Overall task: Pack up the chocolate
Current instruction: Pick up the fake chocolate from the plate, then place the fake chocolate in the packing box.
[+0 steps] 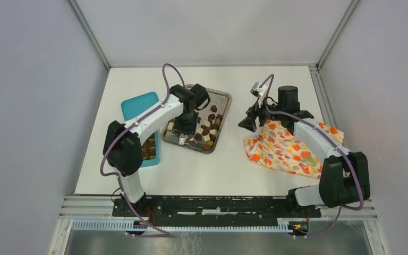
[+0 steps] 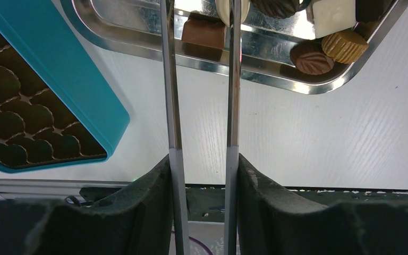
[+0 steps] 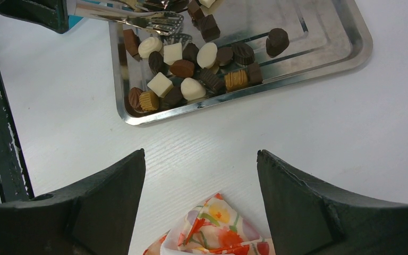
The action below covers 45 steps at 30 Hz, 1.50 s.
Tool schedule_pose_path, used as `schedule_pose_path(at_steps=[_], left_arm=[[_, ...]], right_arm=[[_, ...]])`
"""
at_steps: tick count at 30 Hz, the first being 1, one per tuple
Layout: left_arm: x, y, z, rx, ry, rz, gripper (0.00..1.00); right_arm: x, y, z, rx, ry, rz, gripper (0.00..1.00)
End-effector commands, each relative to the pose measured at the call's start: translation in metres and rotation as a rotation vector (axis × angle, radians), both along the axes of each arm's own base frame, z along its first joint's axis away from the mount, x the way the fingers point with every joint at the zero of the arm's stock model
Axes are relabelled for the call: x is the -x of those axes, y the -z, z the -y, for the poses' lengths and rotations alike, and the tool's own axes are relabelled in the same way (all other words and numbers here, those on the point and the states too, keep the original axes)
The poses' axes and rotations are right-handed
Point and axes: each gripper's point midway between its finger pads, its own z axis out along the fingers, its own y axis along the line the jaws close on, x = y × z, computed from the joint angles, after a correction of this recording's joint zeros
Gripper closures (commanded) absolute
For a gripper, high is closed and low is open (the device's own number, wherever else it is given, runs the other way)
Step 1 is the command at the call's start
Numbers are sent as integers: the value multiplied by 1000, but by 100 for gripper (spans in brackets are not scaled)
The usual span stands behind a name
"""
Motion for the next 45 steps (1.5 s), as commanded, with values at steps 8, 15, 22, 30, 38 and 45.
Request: schedule_pose_path(at_steps=[8,15,22,30,38,45], left_arm=[[-6,-4,2,2,18,29,73],[-12,-33,-1,33,-24,127,98],[-4,-66,-13,101,-92,222,98],[31,-73,-88,39,-269,215,98],[39,-69,-154,-23,-411,210,98],[27,-66,-194,-89,-472,194,98]], right_arm=[[1,-8,-2,-25,-17,33,18],[1,-8,-2,-25,-17,33,18],[2,-9,-3,-29,-23,31,18],[3,-10,-4,-35,-30,28,18],[3,-10,-7,-51,-38,13,18],[4,-11,-5,-44,-35,23,18]])
